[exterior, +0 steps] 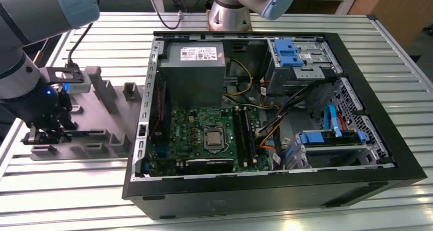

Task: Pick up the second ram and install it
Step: 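Pick up the second ram and move it above second insertion slot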

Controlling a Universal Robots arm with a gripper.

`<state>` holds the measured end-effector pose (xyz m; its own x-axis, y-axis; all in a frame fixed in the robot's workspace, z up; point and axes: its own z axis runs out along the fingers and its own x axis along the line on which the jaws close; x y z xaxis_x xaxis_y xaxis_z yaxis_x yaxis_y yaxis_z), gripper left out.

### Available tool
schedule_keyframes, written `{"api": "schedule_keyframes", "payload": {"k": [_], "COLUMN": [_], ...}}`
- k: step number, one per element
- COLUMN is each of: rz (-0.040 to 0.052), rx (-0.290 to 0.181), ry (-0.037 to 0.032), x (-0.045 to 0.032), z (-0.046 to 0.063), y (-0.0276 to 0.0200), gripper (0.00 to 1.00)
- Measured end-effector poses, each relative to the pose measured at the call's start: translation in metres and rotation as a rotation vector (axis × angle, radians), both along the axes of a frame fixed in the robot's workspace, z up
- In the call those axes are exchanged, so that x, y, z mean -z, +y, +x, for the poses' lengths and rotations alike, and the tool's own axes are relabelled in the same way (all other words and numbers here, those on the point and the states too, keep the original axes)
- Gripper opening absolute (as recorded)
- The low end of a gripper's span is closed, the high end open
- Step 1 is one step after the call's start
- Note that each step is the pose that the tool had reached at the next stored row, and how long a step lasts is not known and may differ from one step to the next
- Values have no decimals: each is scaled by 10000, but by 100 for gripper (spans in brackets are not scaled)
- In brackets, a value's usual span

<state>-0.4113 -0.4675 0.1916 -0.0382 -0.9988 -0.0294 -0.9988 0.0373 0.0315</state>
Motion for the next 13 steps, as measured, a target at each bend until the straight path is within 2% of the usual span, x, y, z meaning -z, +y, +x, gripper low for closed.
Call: {"api": "schedule_keyframes", "payload": {"k": [6,7,13], "rz": [0,0,1], "rx": [-22,-22,-23], "ry": [1,0,-4], "x": [11,11,13], "z": [10,11,14], "y": [-1,-1,0], "gripper": [37,31,31]}}
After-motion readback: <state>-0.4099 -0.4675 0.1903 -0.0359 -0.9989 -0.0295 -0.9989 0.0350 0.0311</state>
